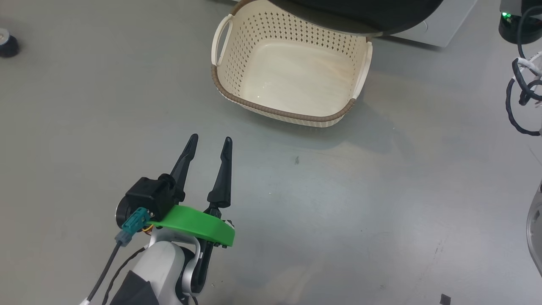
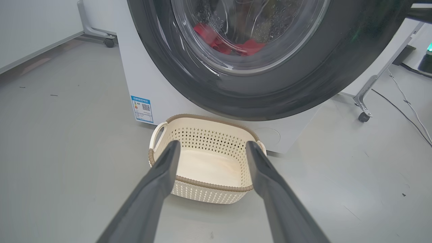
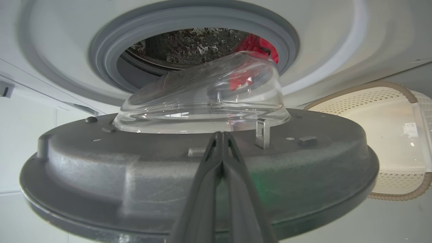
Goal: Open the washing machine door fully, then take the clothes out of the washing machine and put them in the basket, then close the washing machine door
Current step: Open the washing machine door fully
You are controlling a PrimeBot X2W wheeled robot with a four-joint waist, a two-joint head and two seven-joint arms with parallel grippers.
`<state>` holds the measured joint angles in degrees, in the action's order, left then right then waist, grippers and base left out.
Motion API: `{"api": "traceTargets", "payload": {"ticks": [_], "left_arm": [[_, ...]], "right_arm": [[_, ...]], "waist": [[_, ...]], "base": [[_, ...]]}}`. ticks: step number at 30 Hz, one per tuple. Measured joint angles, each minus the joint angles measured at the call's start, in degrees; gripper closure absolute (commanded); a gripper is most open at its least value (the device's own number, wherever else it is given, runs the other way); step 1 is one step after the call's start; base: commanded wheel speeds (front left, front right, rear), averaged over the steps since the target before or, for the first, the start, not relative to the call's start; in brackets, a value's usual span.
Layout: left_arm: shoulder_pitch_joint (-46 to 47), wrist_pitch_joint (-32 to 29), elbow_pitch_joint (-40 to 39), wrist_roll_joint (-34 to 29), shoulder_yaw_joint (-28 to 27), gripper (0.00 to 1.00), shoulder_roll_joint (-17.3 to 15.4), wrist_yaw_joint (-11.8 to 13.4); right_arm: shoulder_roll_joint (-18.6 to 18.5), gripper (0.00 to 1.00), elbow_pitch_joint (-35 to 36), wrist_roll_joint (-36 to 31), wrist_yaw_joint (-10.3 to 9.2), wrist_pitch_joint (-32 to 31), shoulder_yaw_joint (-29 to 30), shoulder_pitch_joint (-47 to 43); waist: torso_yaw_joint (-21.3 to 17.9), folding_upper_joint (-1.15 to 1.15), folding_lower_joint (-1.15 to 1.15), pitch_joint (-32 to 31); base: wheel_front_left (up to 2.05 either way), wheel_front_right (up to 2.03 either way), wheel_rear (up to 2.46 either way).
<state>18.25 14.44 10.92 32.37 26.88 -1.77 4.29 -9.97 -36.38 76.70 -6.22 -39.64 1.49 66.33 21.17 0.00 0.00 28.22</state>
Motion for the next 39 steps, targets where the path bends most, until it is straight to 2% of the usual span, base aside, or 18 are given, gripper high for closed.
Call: {"api": "traceTargets", "payload": {"ticks": [25,39], "left_arm": [[0.54,-0.01,-0.20,0.00,0.29,0.00,0.01,0.52],[0.57,-0.01,0.49,-0.01,0.44,0.00,0.02,0.54]], "right_arm": [[-0.31,1.00,-5.10,1.66,-0.59,-5.48,0.19,1.35],[1.85,1.00,-7.91,4.68,-0.99,-7.65,1.35,0.30]], "waist": [[0.23,0.00,0.00,-0.03],[0.56,0.00,0.00,-2.29]], "base": [[0.00,0.00,0.00],[0.00,0.00,0.00]]}}
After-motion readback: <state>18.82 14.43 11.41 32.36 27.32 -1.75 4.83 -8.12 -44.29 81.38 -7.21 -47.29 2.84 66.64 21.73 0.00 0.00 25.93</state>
